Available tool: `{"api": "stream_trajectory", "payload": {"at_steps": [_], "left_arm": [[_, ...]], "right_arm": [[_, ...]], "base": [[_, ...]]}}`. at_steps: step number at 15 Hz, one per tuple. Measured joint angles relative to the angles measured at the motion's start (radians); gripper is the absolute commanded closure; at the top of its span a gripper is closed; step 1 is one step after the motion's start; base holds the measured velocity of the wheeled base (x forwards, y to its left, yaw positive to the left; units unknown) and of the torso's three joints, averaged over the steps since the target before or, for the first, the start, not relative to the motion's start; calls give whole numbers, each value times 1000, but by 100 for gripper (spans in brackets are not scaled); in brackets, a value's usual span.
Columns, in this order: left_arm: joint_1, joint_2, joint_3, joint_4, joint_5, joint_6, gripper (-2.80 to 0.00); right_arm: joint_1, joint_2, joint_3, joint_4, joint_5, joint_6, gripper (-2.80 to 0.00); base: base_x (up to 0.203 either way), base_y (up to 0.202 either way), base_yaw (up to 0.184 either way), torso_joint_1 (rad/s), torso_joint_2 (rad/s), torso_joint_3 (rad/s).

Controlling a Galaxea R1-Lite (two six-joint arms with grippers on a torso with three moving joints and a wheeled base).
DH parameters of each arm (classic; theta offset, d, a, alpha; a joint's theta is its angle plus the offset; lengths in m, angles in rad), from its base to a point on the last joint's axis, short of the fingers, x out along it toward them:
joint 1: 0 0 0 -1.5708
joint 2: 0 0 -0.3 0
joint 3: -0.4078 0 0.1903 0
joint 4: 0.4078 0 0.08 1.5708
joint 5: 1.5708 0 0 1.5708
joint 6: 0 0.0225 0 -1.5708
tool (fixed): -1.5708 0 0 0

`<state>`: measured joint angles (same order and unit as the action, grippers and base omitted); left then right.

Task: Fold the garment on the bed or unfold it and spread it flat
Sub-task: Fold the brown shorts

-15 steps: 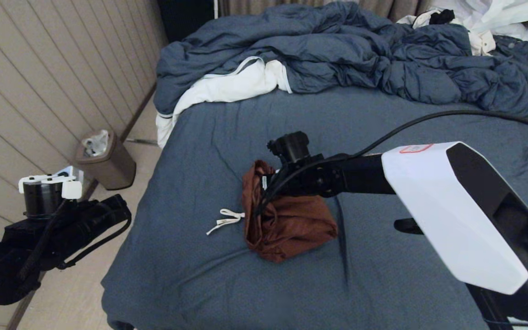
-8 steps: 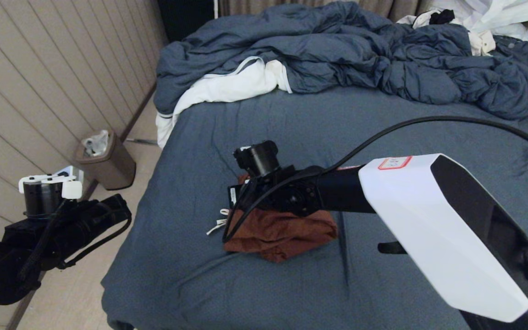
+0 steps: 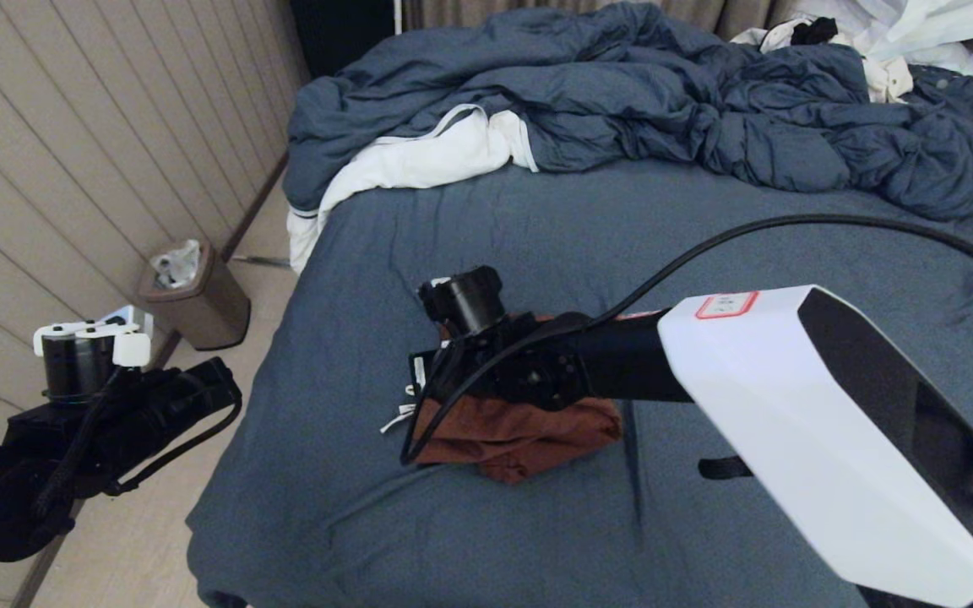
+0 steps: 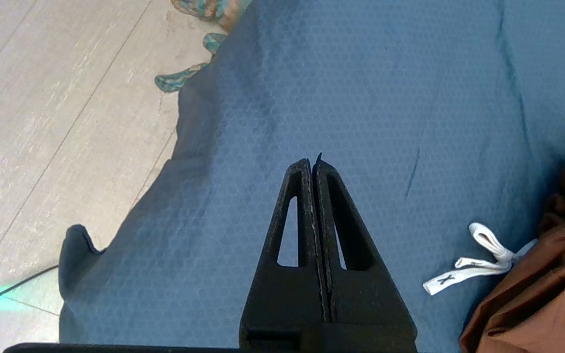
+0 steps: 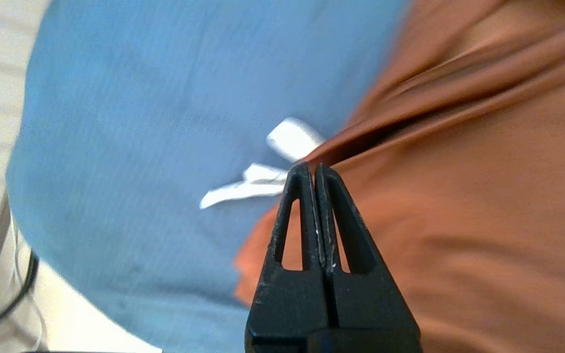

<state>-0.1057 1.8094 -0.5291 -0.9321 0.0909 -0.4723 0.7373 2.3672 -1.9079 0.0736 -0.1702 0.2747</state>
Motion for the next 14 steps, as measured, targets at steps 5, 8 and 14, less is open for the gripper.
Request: {"api": "stream_trajectory", "payload": {"at_steps": [5, 8, 14], "left_arm": [[0, 0, 0, 1, 0, 0, 0], [-1, 0, 0, 2, -1, 0, 0], [0, 7, -1, 1, -1, 0, 0]], "right_arm": [[-108, -99, 129, -7, 2, 0, 0], [-147, -138, 339, -102, 6, -3, 0], [-184, -157, 691, -372, 11, -6, 0]], "base": [[0, 0, 0, 0, 0, 0], [0, 0, 0, 0, 0, 0], [0, 0, 0, 0, 0, 0]]}}
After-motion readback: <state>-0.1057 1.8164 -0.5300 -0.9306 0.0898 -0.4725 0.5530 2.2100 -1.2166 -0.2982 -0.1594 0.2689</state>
